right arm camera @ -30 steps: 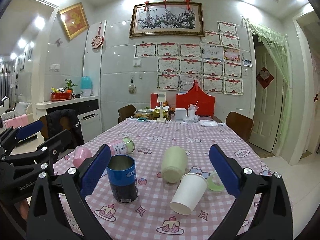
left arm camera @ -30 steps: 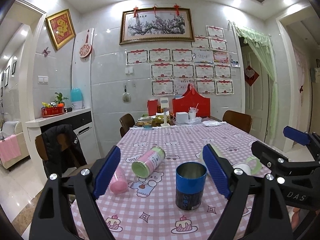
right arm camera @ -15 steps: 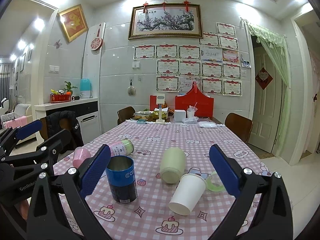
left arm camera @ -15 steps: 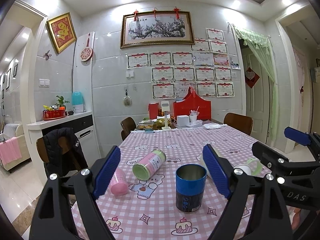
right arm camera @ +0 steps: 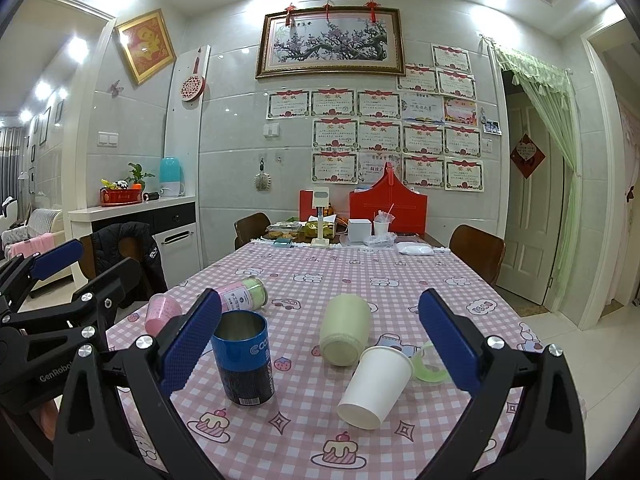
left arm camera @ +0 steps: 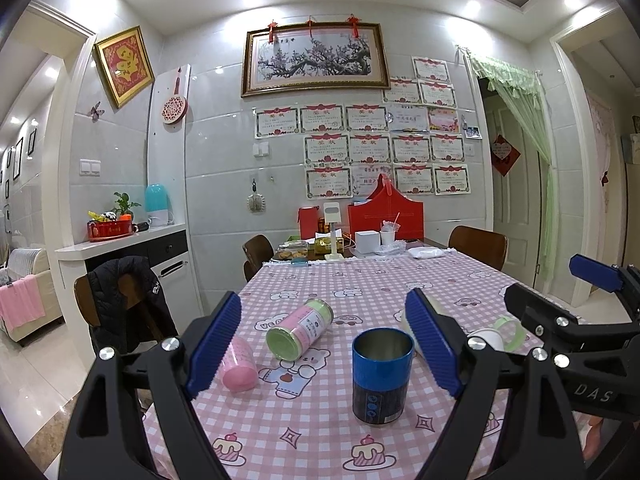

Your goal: Flip cup upside down

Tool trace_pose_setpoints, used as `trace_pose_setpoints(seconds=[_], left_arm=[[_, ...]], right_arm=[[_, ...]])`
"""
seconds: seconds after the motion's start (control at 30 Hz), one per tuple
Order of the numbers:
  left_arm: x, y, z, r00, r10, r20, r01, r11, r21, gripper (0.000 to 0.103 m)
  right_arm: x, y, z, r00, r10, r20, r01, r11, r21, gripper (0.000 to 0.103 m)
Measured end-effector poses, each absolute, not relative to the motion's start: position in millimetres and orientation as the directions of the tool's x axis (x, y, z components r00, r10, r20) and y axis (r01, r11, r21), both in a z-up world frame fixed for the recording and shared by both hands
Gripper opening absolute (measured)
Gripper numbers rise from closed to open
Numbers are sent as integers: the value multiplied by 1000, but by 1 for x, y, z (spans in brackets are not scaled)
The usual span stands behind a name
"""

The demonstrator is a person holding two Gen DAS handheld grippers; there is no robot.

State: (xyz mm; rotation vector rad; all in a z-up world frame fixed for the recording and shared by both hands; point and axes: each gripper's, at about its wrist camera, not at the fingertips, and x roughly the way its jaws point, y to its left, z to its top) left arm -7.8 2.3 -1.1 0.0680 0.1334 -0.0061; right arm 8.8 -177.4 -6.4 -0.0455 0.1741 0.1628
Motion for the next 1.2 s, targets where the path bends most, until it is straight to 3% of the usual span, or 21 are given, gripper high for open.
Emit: trace_pose_setpoints(seconds=[1.2], left_arm=[[-7, 6, 4, 991, 7, -132, 3, 998, 70, 83]], right_arm=[[8, -177, -8, 971, 156, -179, -164, 986, -28, 95]])
